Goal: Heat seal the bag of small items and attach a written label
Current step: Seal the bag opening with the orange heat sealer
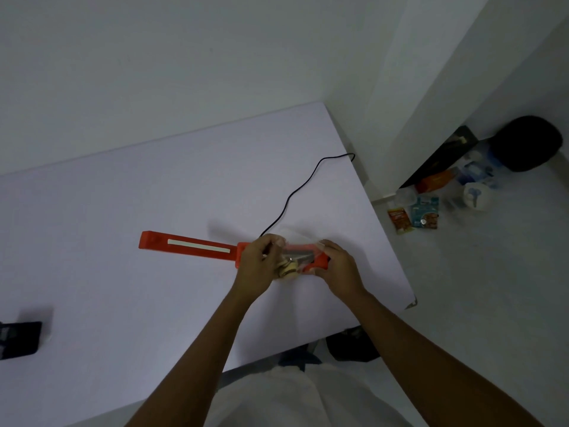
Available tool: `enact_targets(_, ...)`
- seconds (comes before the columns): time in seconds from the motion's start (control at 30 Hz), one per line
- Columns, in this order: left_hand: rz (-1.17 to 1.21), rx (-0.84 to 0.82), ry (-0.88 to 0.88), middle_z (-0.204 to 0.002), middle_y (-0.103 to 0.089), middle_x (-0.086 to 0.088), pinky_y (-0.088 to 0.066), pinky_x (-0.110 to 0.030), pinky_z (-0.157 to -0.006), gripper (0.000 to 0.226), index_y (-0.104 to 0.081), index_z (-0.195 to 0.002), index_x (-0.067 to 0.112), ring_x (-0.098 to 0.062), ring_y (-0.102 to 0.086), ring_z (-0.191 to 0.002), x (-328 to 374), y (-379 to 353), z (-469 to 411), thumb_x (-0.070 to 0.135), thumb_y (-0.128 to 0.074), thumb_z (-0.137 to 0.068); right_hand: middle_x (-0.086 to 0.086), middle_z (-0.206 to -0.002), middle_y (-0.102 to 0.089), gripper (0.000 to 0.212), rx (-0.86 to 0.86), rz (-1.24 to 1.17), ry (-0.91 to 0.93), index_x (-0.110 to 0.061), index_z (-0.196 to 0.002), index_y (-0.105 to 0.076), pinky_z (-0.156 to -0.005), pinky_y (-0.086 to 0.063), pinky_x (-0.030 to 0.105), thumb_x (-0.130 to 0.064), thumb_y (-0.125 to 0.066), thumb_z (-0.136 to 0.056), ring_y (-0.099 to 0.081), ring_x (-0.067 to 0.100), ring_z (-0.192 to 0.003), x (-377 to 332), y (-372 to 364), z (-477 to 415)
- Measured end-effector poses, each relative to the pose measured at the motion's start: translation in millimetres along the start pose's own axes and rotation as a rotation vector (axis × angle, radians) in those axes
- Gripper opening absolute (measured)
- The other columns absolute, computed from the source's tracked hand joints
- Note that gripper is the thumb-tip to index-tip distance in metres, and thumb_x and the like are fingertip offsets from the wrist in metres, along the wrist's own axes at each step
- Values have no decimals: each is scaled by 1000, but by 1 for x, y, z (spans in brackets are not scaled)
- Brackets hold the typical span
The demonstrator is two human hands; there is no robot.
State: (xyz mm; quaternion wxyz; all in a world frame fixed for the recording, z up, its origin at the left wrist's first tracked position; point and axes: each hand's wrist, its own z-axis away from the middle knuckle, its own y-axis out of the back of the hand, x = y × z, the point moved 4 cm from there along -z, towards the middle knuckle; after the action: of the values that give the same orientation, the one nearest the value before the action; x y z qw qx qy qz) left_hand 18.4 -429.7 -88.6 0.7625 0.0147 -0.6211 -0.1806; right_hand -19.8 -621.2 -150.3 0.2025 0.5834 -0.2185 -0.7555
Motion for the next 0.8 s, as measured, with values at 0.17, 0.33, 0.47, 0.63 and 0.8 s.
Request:
enact_targets(0.17,36,-44,36,-76,-61,-6,-47,-17,-58,21,-65,-92,9,-9,-56,-66,-22,18,18,18,-47,-100,-1,-105,-68,28,91,-186,-119,-16,-120,-70,-79,-50,16,-12,-68,-92,-62,10,-92,7,8,12)
enact_targets(0.33,70,-72,76,-82,-61,-23,-48,-21,-53,24,-64,-93,6,-20,-57,-66,-34,33,37,21,-46,-100,8,-99,-76,25,12,-684,-257,-10,-107,-72,-75,-55,25,-27,-56,-99,-70,12,-87,-22,-9,29)
enact_targets(0.47,57,-43,117,-86,-65,-16,-54,-27,-65,24,-65,-97,7,-27,-64,-77,-47,51,53,21,-45,-100,5,-85,-76,9,-80,-629,-229,-14,-90,-76,-66,-48,26,-21,-71,-90,-63,8,-71,-44,-34,33)
enact_targets(0.63,74,67,172,-90,-70,-10,-55,-22,-75,22,-66,-94,5,-19,-70,-82,-60,89,80,10,-45,-99,-2,-64,-66,12,-153,-595,-222,-8,-84,-77,-58,-44,19,-18,-72,-89,-53,4,-56,-67,-67,34)
enact_targets(0.8,116,217,177,-86,-72,-11,-57,-23,-64,18,-67,-97,4,-22,-72,-75,-72,140,111,10,-50,-98,-3,-73,-74,6,-293,-545,-218,-11,-86,-77,-66,-51,17,-15,-72,-88,-66,2,-66,-103,-117,41)
